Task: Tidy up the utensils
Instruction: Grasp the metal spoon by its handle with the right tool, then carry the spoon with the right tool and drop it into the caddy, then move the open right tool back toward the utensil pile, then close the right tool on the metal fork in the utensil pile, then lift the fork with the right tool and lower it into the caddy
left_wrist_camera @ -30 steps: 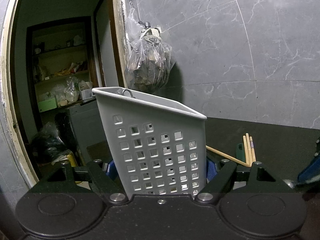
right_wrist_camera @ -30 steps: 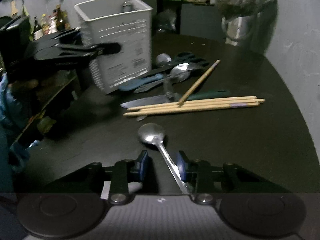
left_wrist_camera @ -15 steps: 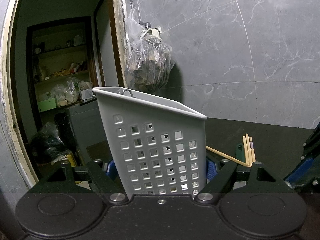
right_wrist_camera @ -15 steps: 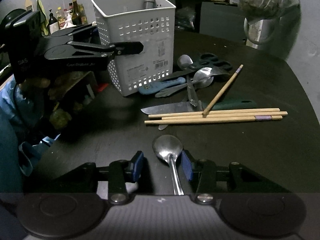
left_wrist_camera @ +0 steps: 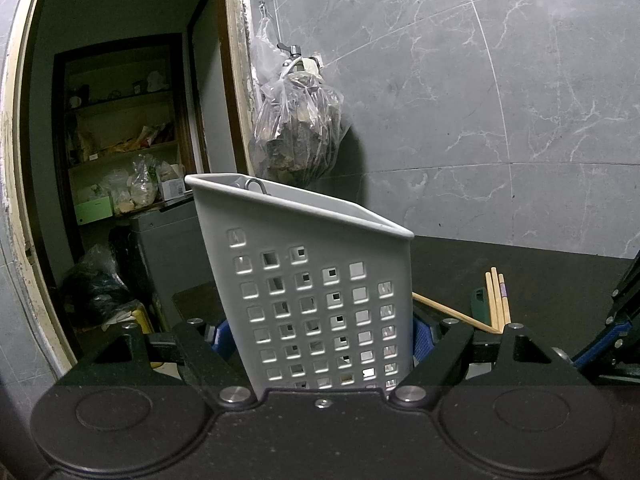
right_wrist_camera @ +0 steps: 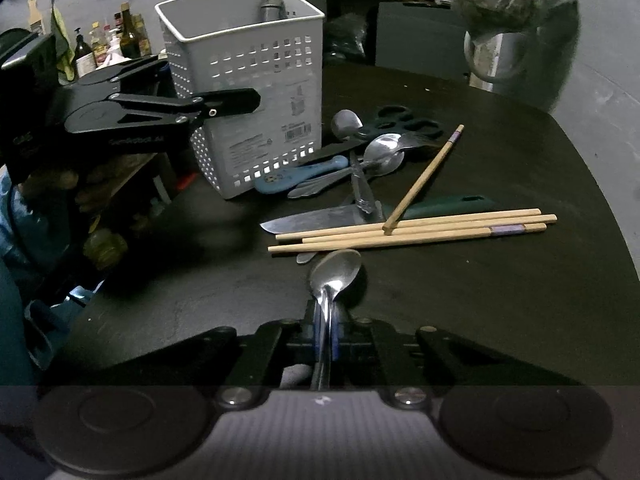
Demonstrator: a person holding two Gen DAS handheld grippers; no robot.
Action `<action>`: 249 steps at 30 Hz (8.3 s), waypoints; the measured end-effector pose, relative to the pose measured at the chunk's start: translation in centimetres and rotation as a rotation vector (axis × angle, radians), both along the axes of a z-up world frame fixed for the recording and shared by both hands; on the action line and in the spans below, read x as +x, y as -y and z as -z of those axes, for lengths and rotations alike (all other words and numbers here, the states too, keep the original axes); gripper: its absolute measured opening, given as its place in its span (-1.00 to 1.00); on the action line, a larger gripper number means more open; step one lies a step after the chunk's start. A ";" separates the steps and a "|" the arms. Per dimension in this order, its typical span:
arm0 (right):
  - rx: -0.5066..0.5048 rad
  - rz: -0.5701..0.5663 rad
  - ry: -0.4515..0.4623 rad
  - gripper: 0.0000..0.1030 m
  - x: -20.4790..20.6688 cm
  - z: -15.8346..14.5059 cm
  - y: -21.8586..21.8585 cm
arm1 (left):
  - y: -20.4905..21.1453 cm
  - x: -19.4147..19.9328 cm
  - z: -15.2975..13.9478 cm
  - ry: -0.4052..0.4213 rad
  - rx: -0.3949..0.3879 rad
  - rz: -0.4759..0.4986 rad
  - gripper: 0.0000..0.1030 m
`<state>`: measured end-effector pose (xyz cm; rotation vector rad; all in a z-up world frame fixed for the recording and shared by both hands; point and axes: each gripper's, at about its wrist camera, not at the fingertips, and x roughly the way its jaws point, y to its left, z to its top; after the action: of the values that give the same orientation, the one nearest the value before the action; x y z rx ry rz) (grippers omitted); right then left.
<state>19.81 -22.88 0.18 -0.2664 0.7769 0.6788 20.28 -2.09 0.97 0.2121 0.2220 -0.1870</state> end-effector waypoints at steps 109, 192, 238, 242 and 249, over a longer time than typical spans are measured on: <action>0.484 0.206 0.367 0.99 5.3 -3.2 -0.6 | -0.2 -0.3 0.2 0.003 0.000 0.013 0.57; 0.713 0.484 -0.370 -0.61 21.5 3.3 2.5 | -0.4 -0.9 0.2 0.000 0.023 0.007 0.58; 0.706 0.416 0.420 -0.94 8.1 -8.0 1.8 | -0.4 -0.8 0.2 -0.003 0.028 0.005 0.58; 0.754 0.357 0.502 -0.94 6.3 -10.1 1.0 | -0.4 -0.8 0.2 -0.003 0.026 0.004 0.58; 0.801 0.202 0.583 -0.94 4.2 -13.5 -1.4 | -0.2 -0.8 0.3 -0.002 0.023 -0.003 0.58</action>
<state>24.05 -21.50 13.68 0.3371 -0.0582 0.6262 19.48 -1.85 0.68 0.2342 0.2262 -0.1822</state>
